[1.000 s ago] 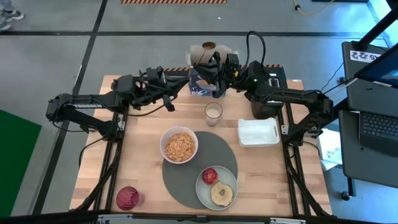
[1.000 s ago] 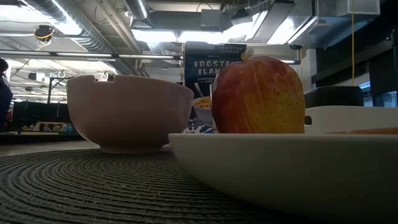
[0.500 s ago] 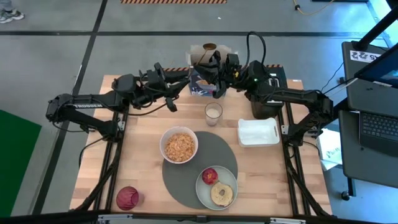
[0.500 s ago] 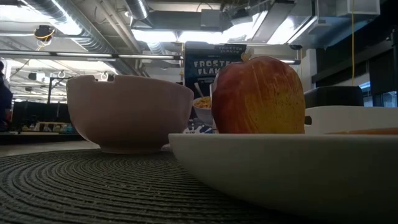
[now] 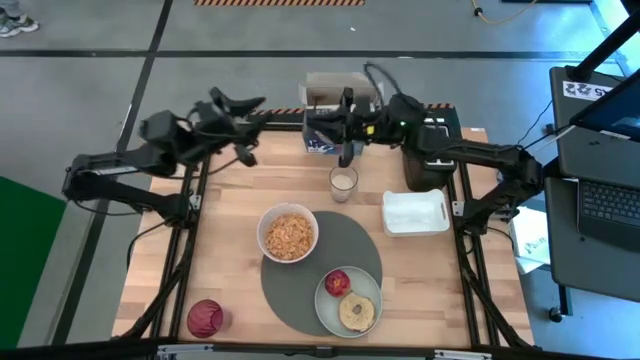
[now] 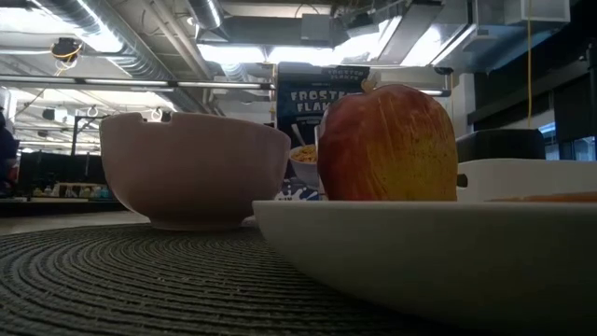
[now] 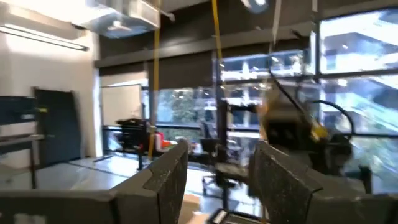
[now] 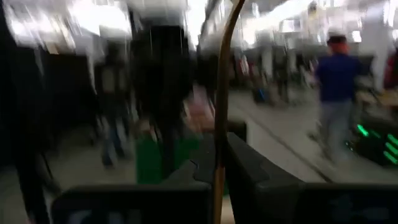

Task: Arrange a breakfast setting
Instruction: Put the gold spoon on the gray mat to the right of the white bowl

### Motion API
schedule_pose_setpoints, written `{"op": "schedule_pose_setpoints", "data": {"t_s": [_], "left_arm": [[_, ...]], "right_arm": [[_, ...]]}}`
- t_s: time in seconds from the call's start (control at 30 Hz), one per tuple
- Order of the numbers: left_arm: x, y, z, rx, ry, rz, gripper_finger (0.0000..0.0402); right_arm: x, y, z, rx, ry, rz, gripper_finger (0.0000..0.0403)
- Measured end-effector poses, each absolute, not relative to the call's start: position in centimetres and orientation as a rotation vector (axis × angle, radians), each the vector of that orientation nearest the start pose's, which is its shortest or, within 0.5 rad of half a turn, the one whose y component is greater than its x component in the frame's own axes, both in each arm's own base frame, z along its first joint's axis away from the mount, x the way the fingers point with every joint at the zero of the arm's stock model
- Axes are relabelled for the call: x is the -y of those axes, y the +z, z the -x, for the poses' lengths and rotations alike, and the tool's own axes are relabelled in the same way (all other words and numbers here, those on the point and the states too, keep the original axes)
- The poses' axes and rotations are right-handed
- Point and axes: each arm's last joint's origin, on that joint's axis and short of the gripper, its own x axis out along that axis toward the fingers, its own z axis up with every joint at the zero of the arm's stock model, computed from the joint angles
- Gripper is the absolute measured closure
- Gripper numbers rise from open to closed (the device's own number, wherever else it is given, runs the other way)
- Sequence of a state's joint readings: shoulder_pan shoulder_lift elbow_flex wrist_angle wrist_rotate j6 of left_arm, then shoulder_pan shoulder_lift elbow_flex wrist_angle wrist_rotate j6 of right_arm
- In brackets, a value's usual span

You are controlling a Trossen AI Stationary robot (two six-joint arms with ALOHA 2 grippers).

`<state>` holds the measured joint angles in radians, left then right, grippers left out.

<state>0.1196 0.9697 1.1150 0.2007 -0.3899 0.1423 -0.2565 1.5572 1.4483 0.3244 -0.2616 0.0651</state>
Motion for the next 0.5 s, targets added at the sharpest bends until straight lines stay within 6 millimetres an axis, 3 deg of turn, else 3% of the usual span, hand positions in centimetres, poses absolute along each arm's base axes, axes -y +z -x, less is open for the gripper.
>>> {"op": "schedule_pose_setpoints", "data": {"t_s": [0.27,0.5], "left_arm": [[-3.4,45.3,-14.1,0.256,0.632,-0.087,0.0226],[-3.7,45.0,-12.8,0.204,0.654,-0.1,0.0226]], "right_arm": [[6.4,43.1,-33.5,-0.224,0.027,0.331,0.0387],[2.6,41.8,-33.0,-0.339,0.413,0.853,0.0387]]}}
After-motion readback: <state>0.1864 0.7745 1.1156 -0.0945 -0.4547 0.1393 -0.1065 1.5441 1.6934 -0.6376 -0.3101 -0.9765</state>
